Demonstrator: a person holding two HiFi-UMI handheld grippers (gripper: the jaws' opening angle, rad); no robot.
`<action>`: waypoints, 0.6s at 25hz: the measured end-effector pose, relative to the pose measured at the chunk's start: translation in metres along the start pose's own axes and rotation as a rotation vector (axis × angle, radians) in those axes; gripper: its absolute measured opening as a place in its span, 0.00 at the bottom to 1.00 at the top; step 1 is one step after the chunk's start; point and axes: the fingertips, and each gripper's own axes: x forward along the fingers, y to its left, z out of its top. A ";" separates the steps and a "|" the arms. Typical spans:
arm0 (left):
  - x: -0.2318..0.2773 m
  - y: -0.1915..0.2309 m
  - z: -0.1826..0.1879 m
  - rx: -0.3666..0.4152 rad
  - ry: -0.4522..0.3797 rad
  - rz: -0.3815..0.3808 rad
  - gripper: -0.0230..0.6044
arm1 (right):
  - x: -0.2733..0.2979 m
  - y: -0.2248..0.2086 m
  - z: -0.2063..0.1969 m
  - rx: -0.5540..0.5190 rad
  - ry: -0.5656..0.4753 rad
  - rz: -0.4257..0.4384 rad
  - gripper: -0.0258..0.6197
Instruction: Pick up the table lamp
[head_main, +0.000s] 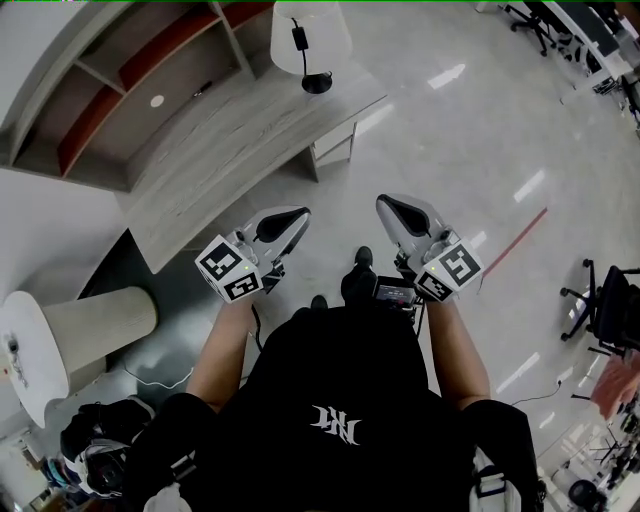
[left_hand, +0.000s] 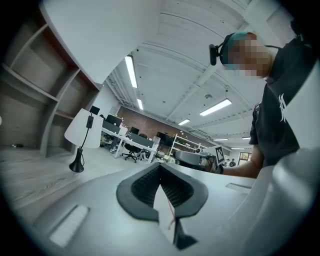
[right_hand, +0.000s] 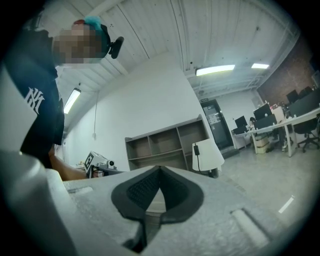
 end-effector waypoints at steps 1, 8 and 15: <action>0.007 0.005 0.002 0.000 0.001 0.013 0.04 | 0.002 -0.009 0.004 0.001 -0.004 0.010 0.04; 0.046 0.045 0.012 -0.015 -0.001 0.109 0.04 | 0.012 -0.069 0.028 0.012 -0.007 0.073 0.04; 0.077 0.081 0.018 -0.035 -0.011 0.198 0.04 | 0.013 -0.124 0.029 0.037 0.016 0.115 0.04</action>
